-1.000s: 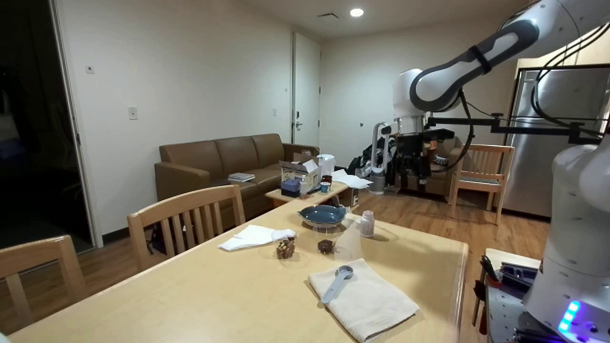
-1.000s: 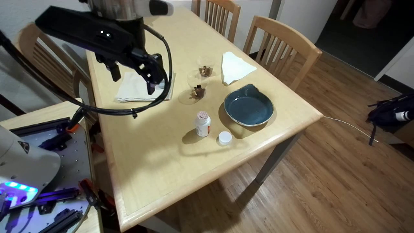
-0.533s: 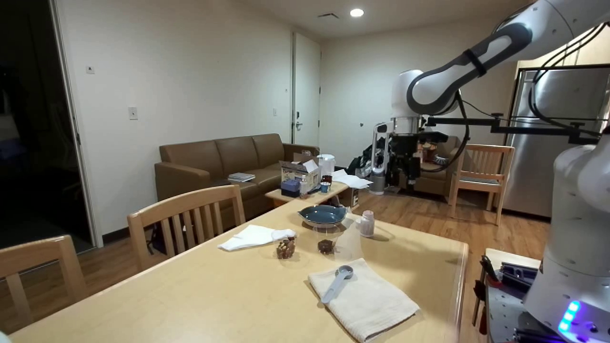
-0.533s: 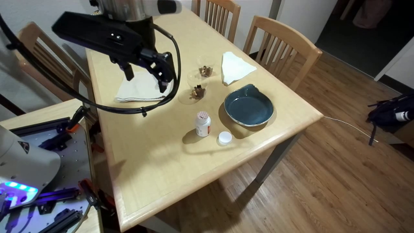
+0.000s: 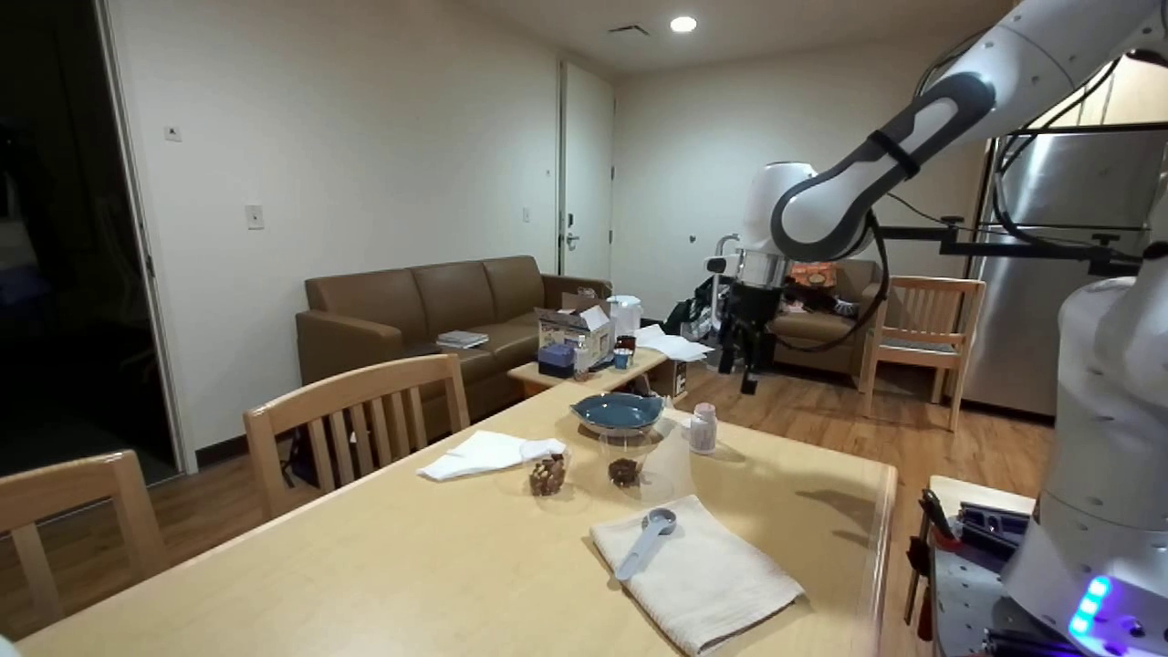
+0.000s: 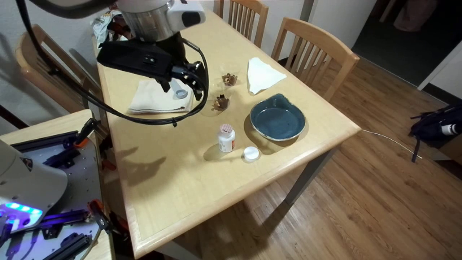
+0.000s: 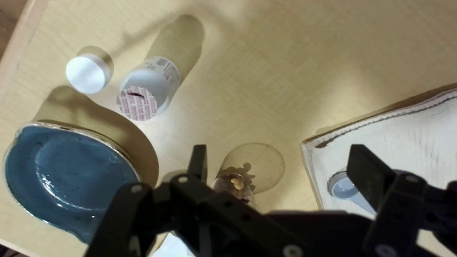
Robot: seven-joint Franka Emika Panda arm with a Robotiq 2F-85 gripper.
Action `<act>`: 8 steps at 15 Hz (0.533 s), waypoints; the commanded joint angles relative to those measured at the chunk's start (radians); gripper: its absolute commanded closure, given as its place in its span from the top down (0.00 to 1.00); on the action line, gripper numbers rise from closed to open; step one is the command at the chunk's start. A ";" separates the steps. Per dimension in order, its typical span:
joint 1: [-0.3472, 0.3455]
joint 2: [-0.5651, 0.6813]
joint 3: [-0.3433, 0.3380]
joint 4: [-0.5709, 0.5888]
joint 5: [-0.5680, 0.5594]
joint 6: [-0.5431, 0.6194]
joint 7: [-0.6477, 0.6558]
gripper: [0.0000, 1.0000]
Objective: Pick up the cup and pour some of its contents in the other cup
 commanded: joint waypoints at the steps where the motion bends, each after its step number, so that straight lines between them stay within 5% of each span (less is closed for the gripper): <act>1: 0.002 0.106 0.054 0.028 0.011 0.075 -0.002 1.00; 8: 0.015 0.221 0.142 0.103 0.023 0.100 -0.063 1.00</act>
